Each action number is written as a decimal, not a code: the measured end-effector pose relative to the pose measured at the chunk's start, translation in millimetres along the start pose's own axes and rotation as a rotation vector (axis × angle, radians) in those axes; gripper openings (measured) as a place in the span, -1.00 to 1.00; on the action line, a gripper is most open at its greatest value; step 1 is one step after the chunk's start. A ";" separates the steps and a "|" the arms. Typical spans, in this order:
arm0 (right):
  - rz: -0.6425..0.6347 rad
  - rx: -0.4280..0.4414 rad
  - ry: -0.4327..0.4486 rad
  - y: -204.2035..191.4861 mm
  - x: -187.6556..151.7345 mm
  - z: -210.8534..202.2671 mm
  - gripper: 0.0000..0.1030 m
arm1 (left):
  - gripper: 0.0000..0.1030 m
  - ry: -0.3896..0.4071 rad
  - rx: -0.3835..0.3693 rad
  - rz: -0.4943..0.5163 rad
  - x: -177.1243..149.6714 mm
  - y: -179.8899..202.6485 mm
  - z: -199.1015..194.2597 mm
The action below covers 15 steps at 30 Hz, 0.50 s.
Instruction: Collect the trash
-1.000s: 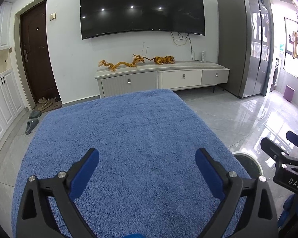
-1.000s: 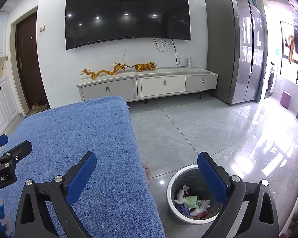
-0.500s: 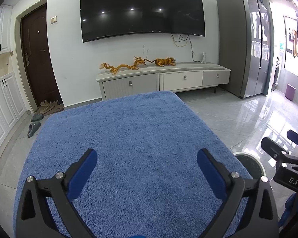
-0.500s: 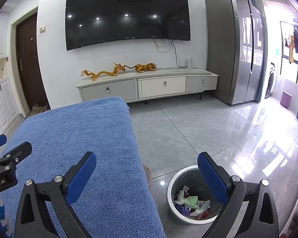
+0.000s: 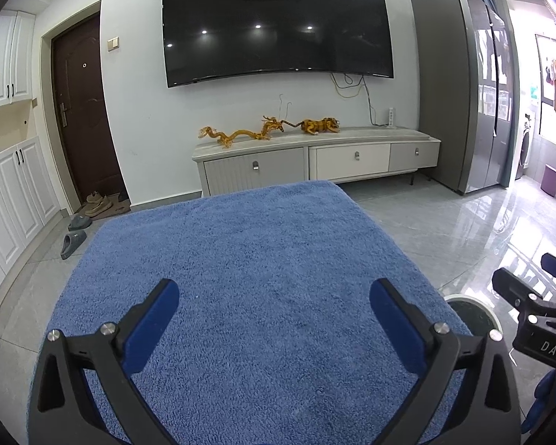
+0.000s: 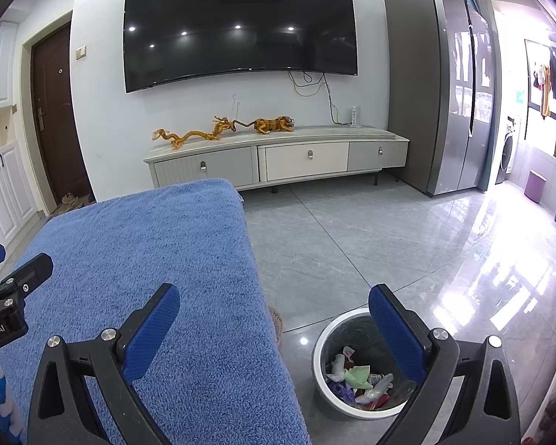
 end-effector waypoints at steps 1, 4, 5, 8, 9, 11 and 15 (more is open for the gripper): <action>0.000 0.000 0.000 0.4 -0.3 0.0 0.99 | 1.00 0.000 0.000 0.001 -0.1 0.1 0.0; 0.001 0.001 0.001 0.4 -0.5 -0.1 0.99 | 1.00 -0.002 0.000 0.005 0.4 0.0 0.2; 0.000 0.000 0.001 0.1 -0.5 -0.3 0.99 | 1.00 -0.003 -0.001 0.006 0.6 -0.2 0.3; 0.000 0.001 0.000 1.2 -0.2 0.1 0.99 | 1.00 -0.005 -0.001 0.006 1.5 -0.9 0.3; 0.000 0.001 0.001 1.1 -0.2 -0.1 0.99 | 1.00 -0.007 -0.001 0.005 1.6 -1.3 0.5; 0.000 0.001 0.001 1.1 0.0 0.2 0.99 | 1.00 -0.010 -0.003 0.002 2.1 -1.2 1.9; 0.004 0.000 -0.002 1.2 0.7 0.1 0.99 | 1.00 -0.017 -0.012 0.007 0.3 -1.0 2.6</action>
Point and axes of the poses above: each gripper's, at about its wrist camera, not at the fingertips, and z roughly the way its jaws point, y to its right, x to its top, the point moved 4 cm from there along z, roughly the way its jaws point, and after that the axes turned 7 degrees about z, right-handed, at the moved point
